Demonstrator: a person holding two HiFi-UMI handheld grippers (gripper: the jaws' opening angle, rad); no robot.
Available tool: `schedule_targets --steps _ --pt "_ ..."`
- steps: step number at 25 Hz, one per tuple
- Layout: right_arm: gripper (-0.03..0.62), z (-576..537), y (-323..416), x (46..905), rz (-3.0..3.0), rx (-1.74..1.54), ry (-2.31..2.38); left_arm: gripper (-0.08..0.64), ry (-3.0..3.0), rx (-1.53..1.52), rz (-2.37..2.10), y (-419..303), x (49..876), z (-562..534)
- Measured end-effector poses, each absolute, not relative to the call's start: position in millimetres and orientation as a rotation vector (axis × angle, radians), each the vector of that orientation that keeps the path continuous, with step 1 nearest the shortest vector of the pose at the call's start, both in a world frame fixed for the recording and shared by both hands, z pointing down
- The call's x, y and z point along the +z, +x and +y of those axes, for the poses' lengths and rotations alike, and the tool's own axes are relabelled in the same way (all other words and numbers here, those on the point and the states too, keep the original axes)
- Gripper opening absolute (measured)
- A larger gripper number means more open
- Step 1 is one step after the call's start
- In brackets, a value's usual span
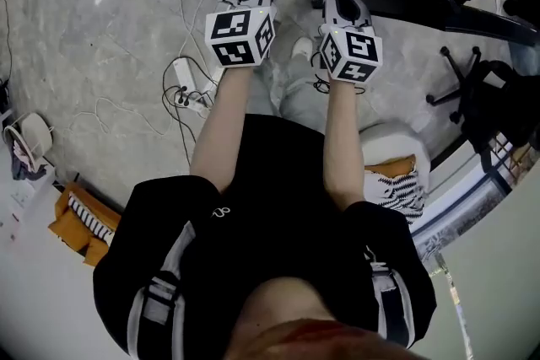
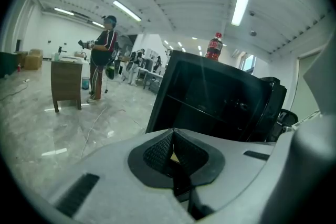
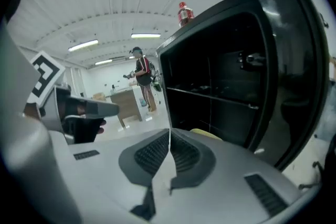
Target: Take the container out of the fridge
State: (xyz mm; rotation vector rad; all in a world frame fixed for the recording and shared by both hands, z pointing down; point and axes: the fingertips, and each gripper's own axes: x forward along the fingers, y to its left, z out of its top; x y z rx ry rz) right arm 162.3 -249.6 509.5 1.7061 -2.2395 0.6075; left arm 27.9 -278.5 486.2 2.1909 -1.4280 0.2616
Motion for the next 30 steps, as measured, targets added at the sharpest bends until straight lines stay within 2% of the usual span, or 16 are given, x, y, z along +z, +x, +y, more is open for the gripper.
schedule_targets --steps 11,22,30 --pt "0.014 -295 146 612 -1.937 0.210 1.306 0.008 2.027 0.240 -1.473 15 550 -269" --pt "0.015 -361 155 688 -1.710 0.078 1.107 0.008 2.003 0.320 -1.491 -29 593 -278" --pt "0.015 -367 167 739 -1.590 0.044 0.926 0.008 1.982 0.320 -1.496 -44 604 -272"
